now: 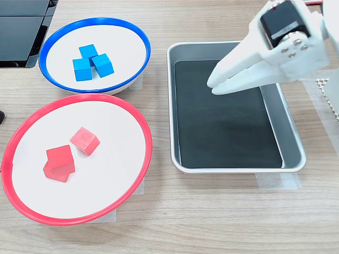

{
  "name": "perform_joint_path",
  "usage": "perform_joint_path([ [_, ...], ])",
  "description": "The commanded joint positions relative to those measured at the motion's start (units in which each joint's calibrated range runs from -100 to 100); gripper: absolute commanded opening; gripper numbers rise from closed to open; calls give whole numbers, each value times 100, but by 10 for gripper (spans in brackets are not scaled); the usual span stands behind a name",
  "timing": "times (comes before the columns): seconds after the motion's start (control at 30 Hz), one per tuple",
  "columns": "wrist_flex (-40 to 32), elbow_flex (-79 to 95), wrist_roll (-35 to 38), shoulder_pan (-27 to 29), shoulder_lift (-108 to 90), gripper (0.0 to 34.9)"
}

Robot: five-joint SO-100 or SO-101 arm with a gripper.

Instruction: Relocate any blue block in the red dish to the blue dish, correcting any misplacements.

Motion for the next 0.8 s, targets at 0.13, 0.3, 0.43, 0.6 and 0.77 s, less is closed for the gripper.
perform_joint_path([
  [0.13,770,262,-39,4,-784,0],
  [0.3,1009,444,-59,89,-1168,0],
  [0.43,1166,489,-83,108,-1313,0],
  [0.6,1216,535,-112,146,-1415,0],
  [0.77,1282,562,-137,146,-1534,0],
])
